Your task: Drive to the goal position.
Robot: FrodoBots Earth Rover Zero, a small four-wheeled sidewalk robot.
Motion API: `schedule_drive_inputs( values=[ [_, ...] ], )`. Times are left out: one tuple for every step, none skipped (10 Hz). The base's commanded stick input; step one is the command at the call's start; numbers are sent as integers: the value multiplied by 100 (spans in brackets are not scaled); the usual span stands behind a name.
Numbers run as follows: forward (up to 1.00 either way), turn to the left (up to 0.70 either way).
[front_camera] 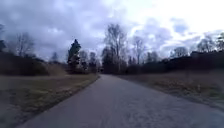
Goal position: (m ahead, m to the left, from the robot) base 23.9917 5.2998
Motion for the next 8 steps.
schedule_drive_inputs(
  values=[
    [50,22],
    [50,0],
    [50,0],
    [50,0],
    [50,0],
    [50,0],
    [50,0],
    [50,0]
  ],
)
